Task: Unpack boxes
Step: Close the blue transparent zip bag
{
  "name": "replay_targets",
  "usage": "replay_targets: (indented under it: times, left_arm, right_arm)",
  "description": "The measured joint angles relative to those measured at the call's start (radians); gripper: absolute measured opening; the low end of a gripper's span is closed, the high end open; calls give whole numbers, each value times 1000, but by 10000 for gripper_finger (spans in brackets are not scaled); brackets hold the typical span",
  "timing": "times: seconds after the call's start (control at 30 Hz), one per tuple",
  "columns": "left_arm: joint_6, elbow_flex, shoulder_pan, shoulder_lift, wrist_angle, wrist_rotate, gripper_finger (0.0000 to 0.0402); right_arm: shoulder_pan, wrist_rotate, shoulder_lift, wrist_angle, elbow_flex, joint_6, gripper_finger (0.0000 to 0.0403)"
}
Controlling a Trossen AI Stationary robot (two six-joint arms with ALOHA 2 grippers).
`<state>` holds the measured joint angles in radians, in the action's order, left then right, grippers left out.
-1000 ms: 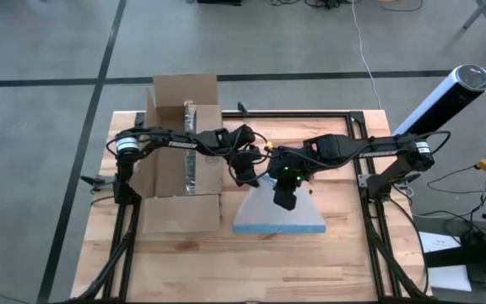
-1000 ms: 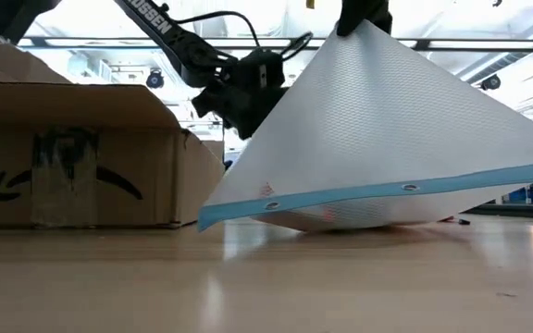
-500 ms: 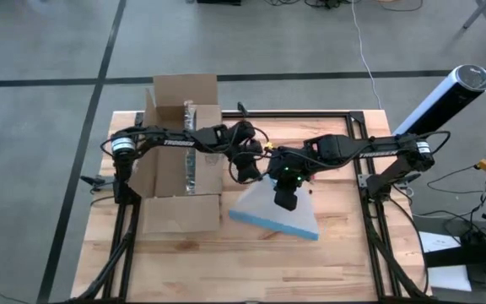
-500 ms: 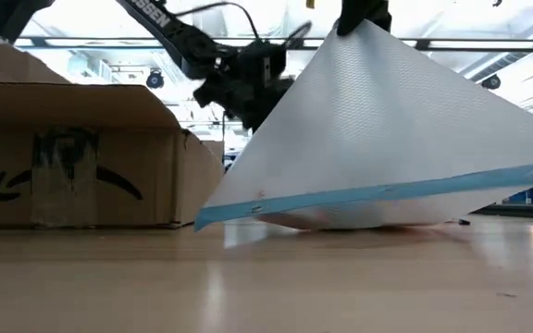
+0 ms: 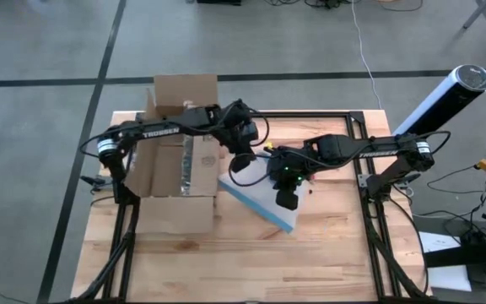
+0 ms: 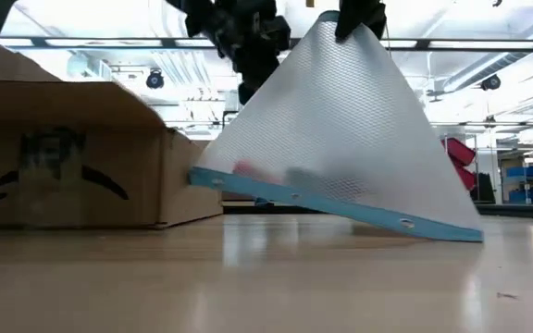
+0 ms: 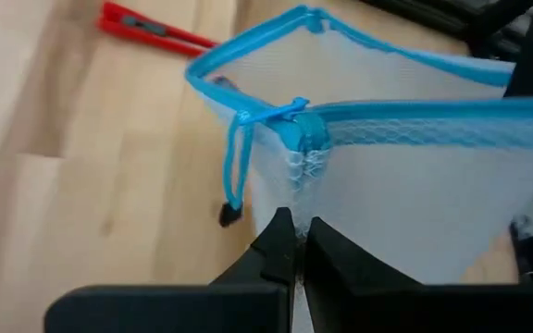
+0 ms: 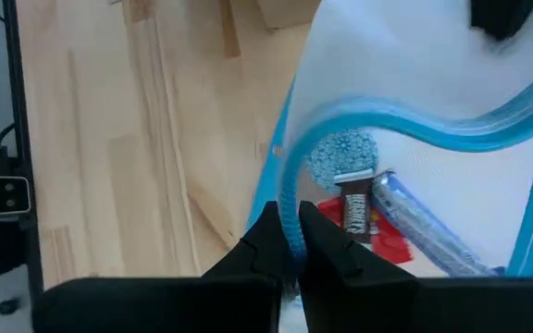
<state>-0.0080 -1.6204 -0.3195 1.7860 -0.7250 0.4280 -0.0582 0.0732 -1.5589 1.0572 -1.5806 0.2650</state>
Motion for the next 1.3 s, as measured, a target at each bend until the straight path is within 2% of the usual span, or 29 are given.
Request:
replay_targets:
  times: [0.13,0.4,0.67,0.97,1.1,1.3]
  left_arm:
    - [-13,-21,0,-34,-9,-1,0]
    - [-51,-21,3,-85,-48,-2,0]
    - [-44,-21,3,-117,-58,0,0]
    - [-16,-21,7,-120,-72,53,0]
    - [0,-21,11,-120,-87,54,0]
    - [12,-21,11,-120,-87,72,0]
  right_arm:
    - [0,-50,0,0,-24,-40,51]
    - [3,-261,2,-1,-137,-125,118]
    - [52,-277,1,-1,-166,-130,148]
    - [128,-274,-1,-45,-165,-245,150]
    - [169,-203,-1,-44,-165,-281,141]
    - [225,59,-2,-63,-165,-279,125]
